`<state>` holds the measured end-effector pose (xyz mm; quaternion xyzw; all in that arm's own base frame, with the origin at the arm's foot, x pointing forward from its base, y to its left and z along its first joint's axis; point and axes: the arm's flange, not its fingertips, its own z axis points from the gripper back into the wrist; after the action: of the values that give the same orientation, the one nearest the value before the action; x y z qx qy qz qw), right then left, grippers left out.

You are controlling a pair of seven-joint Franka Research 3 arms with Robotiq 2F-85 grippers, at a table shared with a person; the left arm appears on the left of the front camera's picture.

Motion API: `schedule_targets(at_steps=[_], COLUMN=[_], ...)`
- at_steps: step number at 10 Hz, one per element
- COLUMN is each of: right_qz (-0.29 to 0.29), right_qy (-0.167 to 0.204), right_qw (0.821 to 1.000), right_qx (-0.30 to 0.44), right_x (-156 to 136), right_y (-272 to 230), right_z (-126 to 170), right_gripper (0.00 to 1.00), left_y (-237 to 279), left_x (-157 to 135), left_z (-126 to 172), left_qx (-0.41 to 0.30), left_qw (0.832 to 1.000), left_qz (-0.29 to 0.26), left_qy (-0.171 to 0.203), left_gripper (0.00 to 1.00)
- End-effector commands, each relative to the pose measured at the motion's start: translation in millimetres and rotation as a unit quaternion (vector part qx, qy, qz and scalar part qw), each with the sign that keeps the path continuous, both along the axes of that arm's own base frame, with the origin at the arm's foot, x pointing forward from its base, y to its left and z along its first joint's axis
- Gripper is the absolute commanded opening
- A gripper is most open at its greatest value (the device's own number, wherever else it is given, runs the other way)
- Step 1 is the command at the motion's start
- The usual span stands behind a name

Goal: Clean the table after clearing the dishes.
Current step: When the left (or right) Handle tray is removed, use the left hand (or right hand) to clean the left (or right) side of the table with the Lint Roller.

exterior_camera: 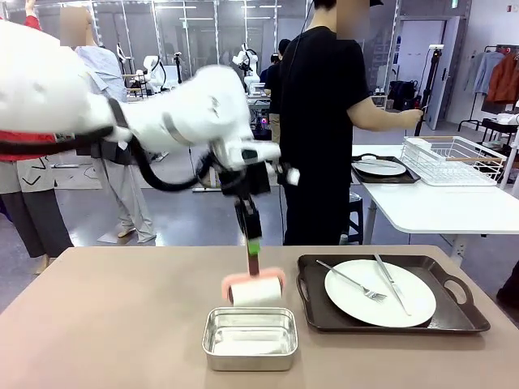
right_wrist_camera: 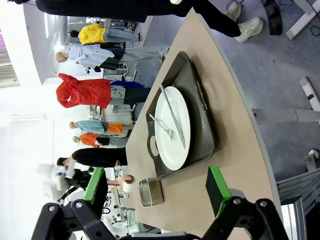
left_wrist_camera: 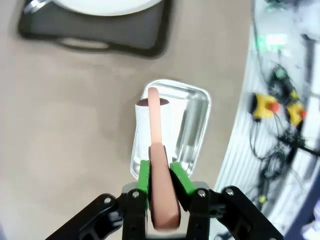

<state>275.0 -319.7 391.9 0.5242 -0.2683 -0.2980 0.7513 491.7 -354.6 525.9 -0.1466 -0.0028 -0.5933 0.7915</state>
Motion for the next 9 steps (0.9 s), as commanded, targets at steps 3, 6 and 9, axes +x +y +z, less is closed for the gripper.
schedule_targets(at_steps=[3,6,9], right_qz=[0.003,0.003,0.003], right_qy=[-0.002,-0.002,-0.002], right_qw=[1.0,1.0,1.0], right_qx=[0.002,0.002,0.002], right_x=[-3.5,-3.5,-3.5], right_y=[0.3,0.3,0.3], right_z=[3.6,3.6,3.6], right_gripper=[1.0,1.0,1.0], left_y=[143.3,202.7,213.7], left_x=[-24.4,-9.1,-2.4], left_z=[-0.9,-49.5,-42.1], left_qx=[-0.069,-0.095,-0.054], left_qw=[0.892,0.795,0.874], left_qz=[0.44,0.596,0.482], left_qy=[-0.077,-0.059,-0.026], left_gripper=[0.0,0.0,0.0])
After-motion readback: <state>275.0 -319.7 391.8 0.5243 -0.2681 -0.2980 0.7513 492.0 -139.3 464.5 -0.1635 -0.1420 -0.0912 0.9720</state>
